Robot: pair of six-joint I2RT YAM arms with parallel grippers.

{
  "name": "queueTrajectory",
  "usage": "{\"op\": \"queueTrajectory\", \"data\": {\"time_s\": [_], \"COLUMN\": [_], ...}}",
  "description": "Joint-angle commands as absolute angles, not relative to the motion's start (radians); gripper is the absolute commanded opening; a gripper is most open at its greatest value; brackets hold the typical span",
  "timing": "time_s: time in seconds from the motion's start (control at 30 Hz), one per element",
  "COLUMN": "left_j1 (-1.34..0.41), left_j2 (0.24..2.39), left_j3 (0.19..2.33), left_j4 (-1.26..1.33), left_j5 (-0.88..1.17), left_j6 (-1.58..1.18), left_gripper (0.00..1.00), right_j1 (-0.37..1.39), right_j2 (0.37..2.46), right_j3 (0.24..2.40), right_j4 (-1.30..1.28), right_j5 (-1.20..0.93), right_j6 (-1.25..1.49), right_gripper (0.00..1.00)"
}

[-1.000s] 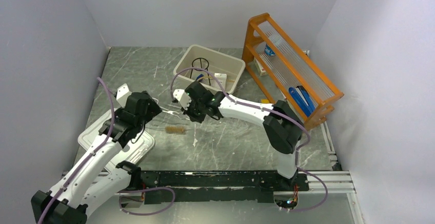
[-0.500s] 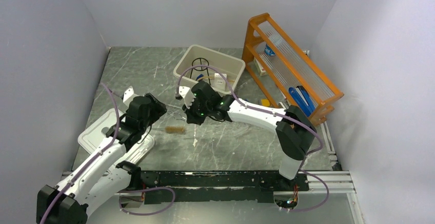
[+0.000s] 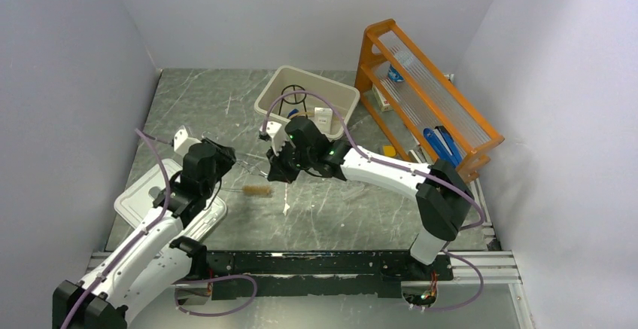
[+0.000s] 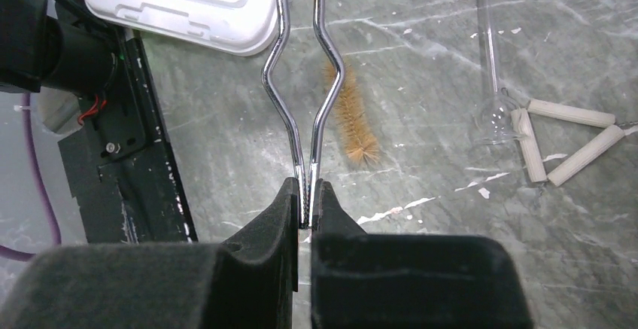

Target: Organize the chemistry lab equipment

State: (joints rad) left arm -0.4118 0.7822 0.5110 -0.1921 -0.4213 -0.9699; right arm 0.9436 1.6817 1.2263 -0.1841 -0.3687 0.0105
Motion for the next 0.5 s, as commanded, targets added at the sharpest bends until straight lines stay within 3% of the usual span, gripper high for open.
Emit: {"op": "queueTrajectory", "data": {"time_s": [0.0, 0.07, 0.13, 0.27, 0.37, 0.47], "left_j1": [-0.403, -0.403, -0.403, -0.403, -0.403, -0.403], "left_j2": [0.74, 0.725, 0.713, 0.706, 0.716, 0.727], "left_j3": [0.561, 0.577, 0.598, 0.639, 0.665, 0.686], "left_j4": [-0.176, -0.199, -0.217, -0.225, -0.208, -0.212], "left_j5": [-0.458, -0.462, -0.457, -0.361, -0.255, -0.186], "left_j6": [-0.968, -0.951, -0.913, -0.826, -0.757, -0.732], "left_gripper": [0.25, 0.08, 0.05, 0.05, 0.05, 0.05], "right_j1": [0.944, 0.944, 0.945, 0.943, 0.944, 0.945], "right_j2": [1.644, 1.641, 1.637, 1.621, 1.583, 1.57], "right_j3": [1.224, 1.216, 1.211, 1.244, 1.263, 1.285], "right_j4": [-0.135, -0.128, -0.128, -0.158, -0.12, -0.053], "right_j5": [-0.383, -0.37, -0.341, -0.301, -0.299, -0.314], "right_j6": [0.034, 0.035, 0.052, 0.087, 0.123, 0.177], "right_gripper": [0.0, 0.0, 0.0, 0.4, 0.62, 0.72]}}
